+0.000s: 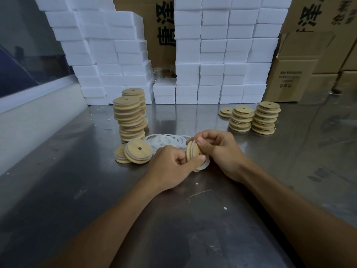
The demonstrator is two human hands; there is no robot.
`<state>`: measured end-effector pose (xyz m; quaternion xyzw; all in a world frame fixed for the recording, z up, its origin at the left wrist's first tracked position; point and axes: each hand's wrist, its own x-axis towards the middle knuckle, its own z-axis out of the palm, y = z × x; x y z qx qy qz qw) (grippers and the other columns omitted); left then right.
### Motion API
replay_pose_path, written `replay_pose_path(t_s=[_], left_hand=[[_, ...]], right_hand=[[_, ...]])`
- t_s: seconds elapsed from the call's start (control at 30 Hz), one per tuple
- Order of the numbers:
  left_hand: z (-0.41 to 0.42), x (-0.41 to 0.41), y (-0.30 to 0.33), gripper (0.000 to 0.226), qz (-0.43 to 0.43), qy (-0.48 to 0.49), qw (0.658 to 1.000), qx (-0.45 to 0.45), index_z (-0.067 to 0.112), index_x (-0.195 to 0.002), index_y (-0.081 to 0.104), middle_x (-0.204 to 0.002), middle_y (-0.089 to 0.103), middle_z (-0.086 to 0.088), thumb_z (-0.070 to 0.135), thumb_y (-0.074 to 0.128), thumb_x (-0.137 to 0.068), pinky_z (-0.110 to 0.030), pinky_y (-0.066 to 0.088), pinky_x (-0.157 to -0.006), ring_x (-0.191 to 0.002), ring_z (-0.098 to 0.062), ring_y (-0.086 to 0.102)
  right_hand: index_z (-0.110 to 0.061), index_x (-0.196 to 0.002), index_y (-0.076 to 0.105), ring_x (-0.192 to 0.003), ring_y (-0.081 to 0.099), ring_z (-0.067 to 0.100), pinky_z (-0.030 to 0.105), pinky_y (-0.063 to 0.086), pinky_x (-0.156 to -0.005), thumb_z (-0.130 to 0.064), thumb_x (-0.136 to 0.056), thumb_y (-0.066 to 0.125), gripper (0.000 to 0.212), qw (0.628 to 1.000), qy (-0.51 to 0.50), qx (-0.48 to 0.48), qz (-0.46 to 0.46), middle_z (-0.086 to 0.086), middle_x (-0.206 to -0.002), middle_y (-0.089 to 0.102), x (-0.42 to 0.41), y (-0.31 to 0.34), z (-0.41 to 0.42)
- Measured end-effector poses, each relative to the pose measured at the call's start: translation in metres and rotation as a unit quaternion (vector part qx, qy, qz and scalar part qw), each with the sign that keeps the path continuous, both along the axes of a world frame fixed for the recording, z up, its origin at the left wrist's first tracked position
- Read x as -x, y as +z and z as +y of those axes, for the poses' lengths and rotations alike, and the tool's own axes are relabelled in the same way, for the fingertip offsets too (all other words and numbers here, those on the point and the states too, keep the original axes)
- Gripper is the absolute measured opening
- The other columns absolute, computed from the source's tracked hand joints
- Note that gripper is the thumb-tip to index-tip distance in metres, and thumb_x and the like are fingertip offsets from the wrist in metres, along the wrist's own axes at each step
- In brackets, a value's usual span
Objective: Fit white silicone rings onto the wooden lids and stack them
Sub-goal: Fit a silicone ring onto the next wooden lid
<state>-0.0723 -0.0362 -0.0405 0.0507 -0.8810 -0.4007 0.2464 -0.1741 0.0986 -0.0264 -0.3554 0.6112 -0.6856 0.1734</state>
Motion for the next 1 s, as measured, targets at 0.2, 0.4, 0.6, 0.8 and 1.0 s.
replay_pose_path(t_s=[0.2, 0.4, 0.6, 0.8, 1.0], left_hand=[[0.0031, -0.0024, 0.0005, 0.063, -0.031, -0.009, 0.999, 0.02, 0.016, -0.047, 0.049, -0.037, 0.041, 0.001, 0.073, 0.045, -0.072, -0.038, 0.039, -0.047, -0.038, -0.01, 0.039], [-0.0003, 0.0018, -0.0005, 0.057, 0.04, 0.014, 0.999, 0.013, 0.015, -0.042, 0.043, -0.037, 0.037, 0.009, 0.053, 0.052, -0.084, -0.025, 0.03, -0.044, -0.039, -0.008, 0.036], [0.0009, 0.0028, -0.0012, 0.066, 0.055, 0.0, 0.998, -0.001, -0.004, -0.053, 0.05, -0.042, 0.039, -0.001, 0.051, 0.052, -0.088, -0.02, 0.026, -0.042, -0.039, -0.007, 0.033], [-0.0016, 0.0046, -0.0016, 0.06, 0.036, -0.009, 0.997, -0.064, 0.0, -0.055, 0.05, -0.041, 0.039, 0.005, 0.044, 0.052, -0.095, -0.021, 0.028, -0.044, -0.04, -0.008, 0.034], [-0.0021, 0.0047, 0.001, 0.038, 0.035, -0.007, 0.997, -0.062, 0.02, -0.067, 0.058, -0.052, 0.052, 0.007, 0.045, 0.05, -0.095, -0.025, 0.039, -0.055, -0.049, -0.005, 0.045]], right_hand=[[0.0, -0.088, 0.07, -0.085, 0.069, 0.025, 0.033, 0.058, -0.079, -0.012, -0.081, 0.064, 0.015, 0.983, 0.115, 0.022, -0.14, 0.017, -0.093, 0.071, 0.0004, 0.0051, 0.0023], [-0.009, -0.08, 0.071, -0.071, 0.066, 0.018, 0.031, 0.057, -0.069, -0.026, -0.084, 0.068, 0.017, 0.979, 0.087, 0.012, -0.183, 0.009, -0.078, 0.07, 0.0005, 0.0087, -0.0003], [-0.011, -0.076, 0.074, -0.051, 0.047, 0.006, 0.02, 0.039, -0.06, -0.021, -0.097, 0.054, 0.031, 0.966, 0.111, 0.014, -0.231, -0.001, -0.064, 0.058, 0.0025, 0.0104, 0.0004], [-0.005, -0.092, 0.07, -0.056, 0.055, 0.007, 0.018, 0.039, -0.052, -0.024, -0.086, 0.068, 0.02, 0.966, 0.059, 0.03, -0.249, 0.003, -0.072, 0.064, 0.0014, 0.0075, -0.0046], [-0.013, -0.078, 0.074, -0.06, 0.063, 0.012, 0.018, 0.043, -0.044, -0.015, -0.09, 0.067, 0.014, 0.965, -0.003, 0.053, -0.257, 0.005, -0.076, 0.07, -0.0019, 0.0055, -0.0055]])
